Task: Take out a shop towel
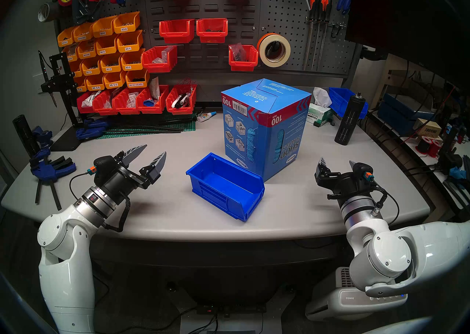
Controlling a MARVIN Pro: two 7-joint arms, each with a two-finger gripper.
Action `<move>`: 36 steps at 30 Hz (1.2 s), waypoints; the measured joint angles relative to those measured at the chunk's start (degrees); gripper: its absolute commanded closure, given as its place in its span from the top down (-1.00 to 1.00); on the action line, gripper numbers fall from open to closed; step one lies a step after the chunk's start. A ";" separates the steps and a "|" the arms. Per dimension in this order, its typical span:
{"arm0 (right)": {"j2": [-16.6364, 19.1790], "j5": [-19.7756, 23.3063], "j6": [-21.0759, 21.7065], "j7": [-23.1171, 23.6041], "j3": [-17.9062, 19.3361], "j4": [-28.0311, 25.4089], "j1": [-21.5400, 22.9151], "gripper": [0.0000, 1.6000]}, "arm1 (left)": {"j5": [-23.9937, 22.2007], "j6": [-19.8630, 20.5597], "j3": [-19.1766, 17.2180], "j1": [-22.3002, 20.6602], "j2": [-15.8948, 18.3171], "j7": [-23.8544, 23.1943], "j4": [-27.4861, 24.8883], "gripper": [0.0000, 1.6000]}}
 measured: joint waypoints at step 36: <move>1.96 4.02 4.10 4.64 4.80 0.79 4.75 1.00 | -0.06 -0.41 -0.24 -0.84 -0.09 -0.83 0.38 1.00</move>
